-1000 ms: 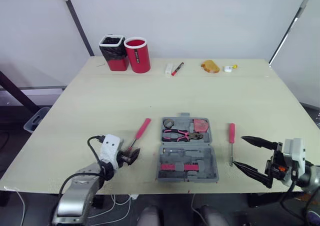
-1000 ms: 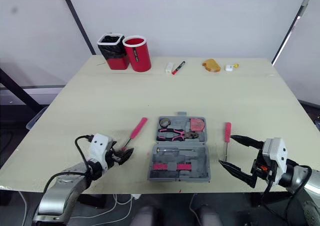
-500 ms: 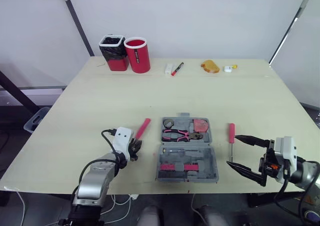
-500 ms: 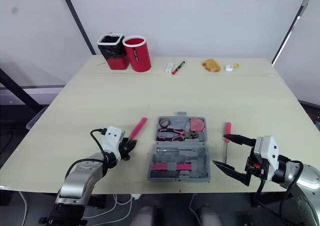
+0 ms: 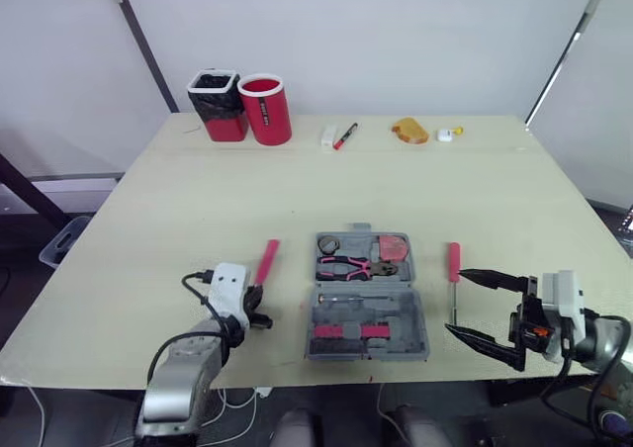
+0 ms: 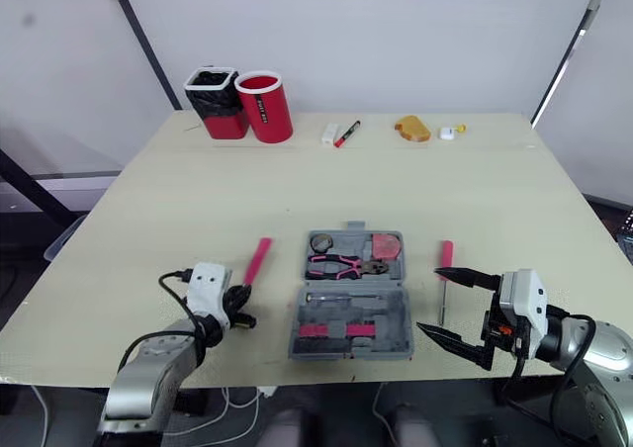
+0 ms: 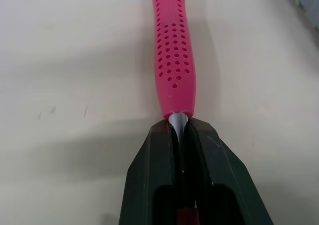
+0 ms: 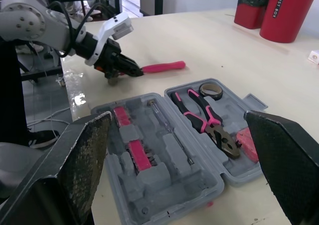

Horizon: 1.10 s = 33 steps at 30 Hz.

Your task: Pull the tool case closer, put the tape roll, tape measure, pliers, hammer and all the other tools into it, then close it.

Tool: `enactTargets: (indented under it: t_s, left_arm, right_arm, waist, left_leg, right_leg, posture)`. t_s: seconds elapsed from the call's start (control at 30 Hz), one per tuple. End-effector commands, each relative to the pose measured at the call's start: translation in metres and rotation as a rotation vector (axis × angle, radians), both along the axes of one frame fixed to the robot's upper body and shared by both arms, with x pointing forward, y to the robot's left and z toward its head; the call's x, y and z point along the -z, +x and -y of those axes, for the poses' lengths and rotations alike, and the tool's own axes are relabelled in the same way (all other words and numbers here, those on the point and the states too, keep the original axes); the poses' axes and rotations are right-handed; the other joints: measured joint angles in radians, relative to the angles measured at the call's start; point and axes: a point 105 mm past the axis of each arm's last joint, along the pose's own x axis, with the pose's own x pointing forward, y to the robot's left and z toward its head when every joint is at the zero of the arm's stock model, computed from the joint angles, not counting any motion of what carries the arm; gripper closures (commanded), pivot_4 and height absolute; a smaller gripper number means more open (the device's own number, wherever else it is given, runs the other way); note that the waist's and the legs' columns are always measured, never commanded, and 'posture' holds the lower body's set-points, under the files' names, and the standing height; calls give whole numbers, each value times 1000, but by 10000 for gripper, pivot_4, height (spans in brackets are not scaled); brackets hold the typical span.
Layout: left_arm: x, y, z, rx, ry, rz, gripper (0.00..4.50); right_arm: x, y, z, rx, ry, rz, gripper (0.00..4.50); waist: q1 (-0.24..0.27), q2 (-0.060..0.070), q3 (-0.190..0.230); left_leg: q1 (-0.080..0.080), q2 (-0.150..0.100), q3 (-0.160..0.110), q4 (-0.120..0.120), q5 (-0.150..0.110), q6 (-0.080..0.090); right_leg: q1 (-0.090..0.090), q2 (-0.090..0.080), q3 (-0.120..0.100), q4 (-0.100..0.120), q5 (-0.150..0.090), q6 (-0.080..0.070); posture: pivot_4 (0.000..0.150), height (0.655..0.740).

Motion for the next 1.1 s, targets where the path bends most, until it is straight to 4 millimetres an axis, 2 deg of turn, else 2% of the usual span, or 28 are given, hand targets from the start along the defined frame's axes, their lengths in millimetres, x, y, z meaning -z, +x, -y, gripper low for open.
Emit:
enactTargets:
  t_s: [0.03,0.17,0.37,0.4,0.53,0.57,0.63,0.67,0.83,0.97,1.1]
  left_arm:
    - [-3,-13,3,-51,-26,-10,44352]
    - [7,-20,10,-62,-51,-49,44352]
    - [8,-24,12,-78,-88,-60,44352]
    - [8,-24,11,-82,-89,-61,35023]
    - [1,-20,12,-55,-82,-25,16556]
    - [-2,-19,13,-45,-84,-11,9381]
    - [-5,-19,13,-34,-86,6,2135]
    - [-7,-20,13,-27,-86,11,381]
    - [-21,-25,6,38,-44,51,381]
    - [-43,-14,-7,244,76,85,381]
    - [-53,-5,-4,467,149,95,381]
  right_arm:
    - [-8,-3,-6,-53,3,27,0]
    - [-8,-5,-10,-94,3,16,0]
    - [-11,-4,-11,-118,5,19,0]
    - [-10,-4,-11,-121,1,18,0]
    - [-10,-2,-11,-119,-4,20,0]
    - [-10,-2,-11,-118,-5,20,0]
    - [-9,-1,-11,-115,-6,21,0]
    - [-9,-1,-11,-113,-6,21,0]
    - [-8,1,-11,-97,-4,25,0]
    - [-6,2,-13,-87,-3,28,0]
    - [-4,3,-15,-79,3,30,0]
  waist:
    - [-1,0,0]
    - [0,0,0]
    - [0,0,0]
    - [0,0,0]
    - [-1,0,0]
    - [-2,0,0]
    - [-3,0,0]
    - [-3,0,0]
    - [0,-1,0]
    - [1,-2,2]
    - [3,-2,2]
  left_leg:
    - [0,0,0,0,0,0]
    - [0,0,0,0,0,0]
    - [1,0,0,0,0,0]
    - [1,0,0,0,0,0]
    - [1,0,0,0,0,0]
    - [1,0,0,0,0,0]
    - [1,0,-1,0,0,0]
    - [1,0,-1,0,0,0]
    - [1,0,-1,0,0,0]
    - [0,0,-2,0,0,0]
    - [0,0,-1,0,0,0]
  right_leg:
    - [0,0,0,0,0,0]
    - [0,0,0,0,0,0]
    - [1,0,0,0,0,0]
    - [1,0,0,0,0,0]
    - [1,0,0,0,-1,-2]
    - [1,0,0,0,-2,-3]
    - [1,1,0,0,-2,-3]
    - [1,1,0,0,-2,-3]
    - [1,0,0,0,-2,-3]
    - [0,0,-2,0,-2,-4]
    - [0,-1,-2,-1,-2,-4]
  posture:
    - [1500,7400]
    - [1500,7400]
    - [1500,7400]
    - [1500,7400]
    - [1500,7400]
    - [1500,7400]
    - [1500,7400]
    - [1500,7400]
    - [1500,7400]
    - [1500,7400]
    - [1500,7400]
